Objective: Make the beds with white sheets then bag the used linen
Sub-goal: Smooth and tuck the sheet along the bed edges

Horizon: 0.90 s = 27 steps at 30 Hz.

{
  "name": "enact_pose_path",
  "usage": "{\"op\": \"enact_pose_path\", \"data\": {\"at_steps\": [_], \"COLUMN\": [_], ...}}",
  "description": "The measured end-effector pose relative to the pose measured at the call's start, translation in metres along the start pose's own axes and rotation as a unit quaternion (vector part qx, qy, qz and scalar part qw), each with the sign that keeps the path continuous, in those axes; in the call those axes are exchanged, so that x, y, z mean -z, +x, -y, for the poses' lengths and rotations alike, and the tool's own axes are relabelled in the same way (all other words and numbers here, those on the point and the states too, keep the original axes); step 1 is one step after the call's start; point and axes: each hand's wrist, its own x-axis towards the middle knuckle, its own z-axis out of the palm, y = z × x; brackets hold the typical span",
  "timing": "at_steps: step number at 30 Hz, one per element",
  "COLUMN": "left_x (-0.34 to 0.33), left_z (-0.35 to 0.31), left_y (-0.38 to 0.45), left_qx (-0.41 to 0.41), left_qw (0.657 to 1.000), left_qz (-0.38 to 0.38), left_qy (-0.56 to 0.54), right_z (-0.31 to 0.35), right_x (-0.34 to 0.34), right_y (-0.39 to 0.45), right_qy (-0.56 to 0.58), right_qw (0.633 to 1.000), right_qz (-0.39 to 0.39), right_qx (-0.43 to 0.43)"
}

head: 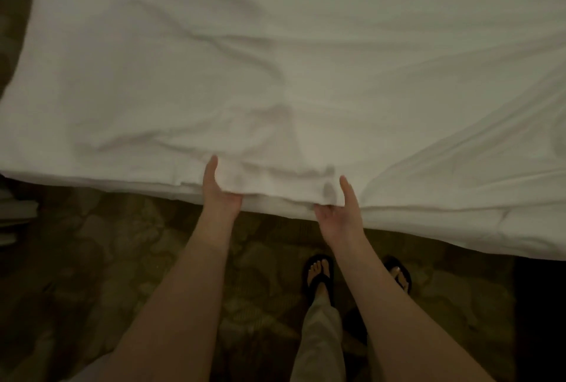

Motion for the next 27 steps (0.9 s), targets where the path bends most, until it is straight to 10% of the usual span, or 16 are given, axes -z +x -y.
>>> {"op": "enact_pose_path", "data": {"at_steps": [9,15,21,27], "left_x": [0.047,0.008,0.054,0.051], "left_z": [-0.003,-0.051,-0.048,-0.036], "left_y": [0.004,0.022,0.007,0.025], "left_qx": [-0.049,-0.061,-0.092,-0.041], "left_qw": [0.989,0.998,0.995,0.994], "left_qz": [-0.111,0.002,-0.033,-0.093], "left_qy": [0.082,-0.015,0.0,-0.039], "right_z": [-0.014,0.002,-0.004,0.004], "right_x": [0.024,-0.02,-0.019,-0.025], "right_y": [-0.001,0.004,0.008,0.014], "right_qy": [-0.034,-0.003,-0.154,-0.043], "right_qw": [0.99,0.998,0.987,0.997], "right_qz": [-0.116,0.046,-0.036,-0.056], "right_qx": [0.074,0.048,0.004,0.028]}}
